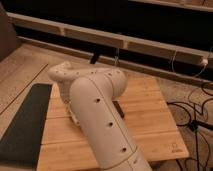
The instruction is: Place the bottle in the ceramic bowl
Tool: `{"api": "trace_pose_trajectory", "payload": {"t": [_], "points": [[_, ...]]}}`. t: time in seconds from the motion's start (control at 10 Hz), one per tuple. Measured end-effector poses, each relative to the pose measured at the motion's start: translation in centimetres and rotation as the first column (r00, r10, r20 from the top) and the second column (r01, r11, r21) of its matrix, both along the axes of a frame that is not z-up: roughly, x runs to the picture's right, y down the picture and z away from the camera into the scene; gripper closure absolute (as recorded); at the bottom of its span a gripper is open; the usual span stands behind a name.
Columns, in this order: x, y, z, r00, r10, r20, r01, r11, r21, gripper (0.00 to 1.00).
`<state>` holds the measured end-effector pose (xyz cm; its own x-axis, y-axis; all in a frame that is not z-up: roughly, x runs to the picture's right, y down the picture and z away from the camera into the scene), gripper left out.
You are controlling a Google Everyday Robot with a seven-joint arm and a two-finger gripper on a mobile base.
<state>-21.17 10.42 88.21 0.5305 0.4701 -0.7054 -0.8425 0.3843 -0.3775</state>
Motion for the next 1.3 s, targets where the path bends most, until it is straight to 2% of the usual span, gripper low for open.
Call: {"api": "trace_pose_trajectory", "payload": {"t": [0.1,0.2,0.4,0.5,0.6,0.7,0.9,1.0,1.1,1.3], "points": [[-0.9,-1.4,-0.6,1.000,-0.002,0.017,0.001,0.9994,0.035,1.00],[-3.2,-4.7,-2.4,0.998,-0.005,0.060,-0.002,0.9928,0.120,1.00],[-4.2,-8.7,-4.4,0.997,-0.004,0.076,-0.013,0.9760,0.217,1.00],[-3.5,-11.7,-5.6,0.998,0.006,0.061,-0.023,0.9583,0.285,1.00],[-2.8,-13.1,-6.0,0.999,0.017,0.045,-0.031,0.9493,0.313,1.00],[-0.9,-15.4,-6.4,0.999,0.042,0.010,-0.043,0.9331,0.357,1.00],[2.4,-18.5,-6.8,0.996,0.085,-0.040,-0.061,0.9066,0.418,1.00],[4.0,-20.0,-6.8,0.991,0.126,-0.048,-0.091,0.8875,0.452,1.00],[6.2,-21.5,-6.9,0.979,0.196,-0.061,-0.142,0.8641,0.483,1.00],[8.9,-22.8,-6.9,0.956,0.284,-0.078,-0.206,0.8332,0.513,1.00]]}}
